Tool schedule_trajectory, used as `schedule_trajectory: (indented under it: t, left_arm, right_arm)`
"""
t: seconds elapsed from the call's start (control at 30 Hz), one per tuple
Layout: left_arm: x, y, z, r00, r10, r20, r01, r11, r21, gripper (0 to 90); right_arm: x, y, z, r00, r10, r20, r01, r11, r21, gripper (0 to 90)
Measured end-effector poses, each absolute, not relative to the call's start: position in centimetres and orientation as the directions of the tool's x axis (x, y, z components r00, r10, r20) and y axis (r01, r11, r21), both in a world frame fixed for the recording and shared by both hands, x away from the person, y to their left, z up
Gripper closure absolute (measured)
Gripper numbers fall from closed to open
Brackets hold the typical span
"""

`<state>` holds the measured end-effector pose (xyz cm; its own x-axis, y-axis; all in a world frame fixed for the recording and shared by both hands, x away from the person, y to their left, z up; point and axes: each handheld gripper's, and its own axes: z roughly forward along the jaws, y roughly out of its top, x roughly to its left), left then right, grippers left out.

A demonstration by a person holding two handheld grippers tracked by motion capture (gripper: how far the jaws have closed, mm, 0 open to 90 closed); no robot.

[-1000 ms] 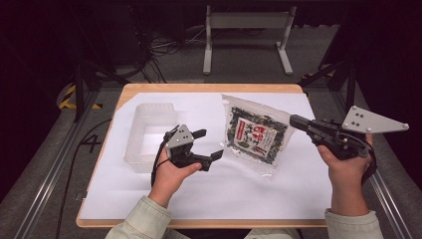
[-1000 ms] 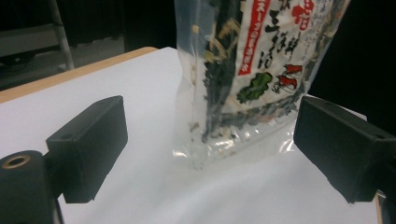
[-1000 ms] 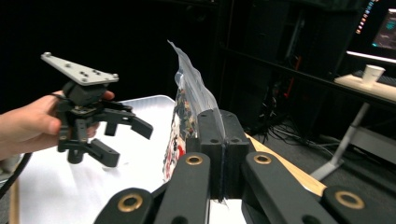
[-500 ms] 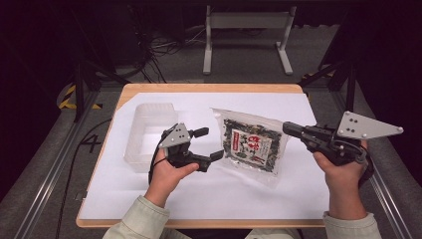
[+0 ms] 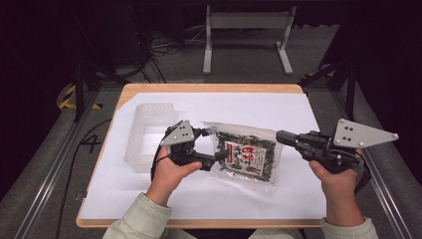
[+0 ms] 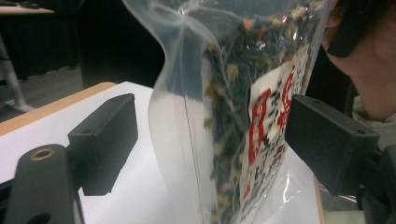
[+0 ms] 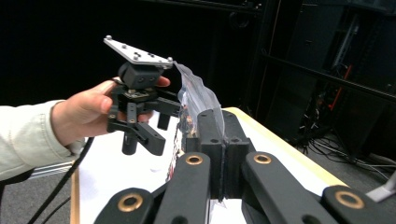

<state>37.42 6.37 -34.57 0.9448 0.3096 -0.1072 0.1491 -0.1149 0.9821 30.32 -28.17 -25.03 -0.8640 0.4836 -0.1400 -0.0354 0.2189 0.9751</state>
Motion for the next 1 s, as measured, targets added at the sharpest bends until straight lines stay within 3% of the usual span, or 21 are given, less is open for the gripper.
schedule_trajectory:
  t: [0.27, 0.43, 0.67, 1.0]
  left_arm:
    - [37.4, 5.6, -34.4, 0.97, 0.214, -0.117, 0.136, -0.077, 0.988, 23.2]
    - [37.2, 5.3, -34.2, 0.979, 0.18, -0.096, 0.112, -0.079, 0.991, 34.4]
    - [36.6, 5.4, -33.8, 0.984, 0.144, -0.103, 0.113, -0.066, 0.991, 57.2]
    - [35.8, 5.0, -33.2, 0.997, 0.068, -0.042, 0.049, -0.108, 0.993, 71.7]
  right_arm:
    - [29.8, -28.5, -25.4, -0.878, 0.458, -0.137, -0.07, 0.16, 0.985, 90.0]
    - [29.9, -28.4, -25.7, -0.878, 0.459, -0.133, -0.064, 0.163, 0.985, 90.0]
    - [30.0, -28.5, -26.1, -0.877, 0.466, -0.114, -0.049, 0.151, 0.987, 90.0]
    - [30.6, -29.1, -26.5, -0.872, 0.481, -0.087, -0.029, 0.128, 0.991, 90.0]
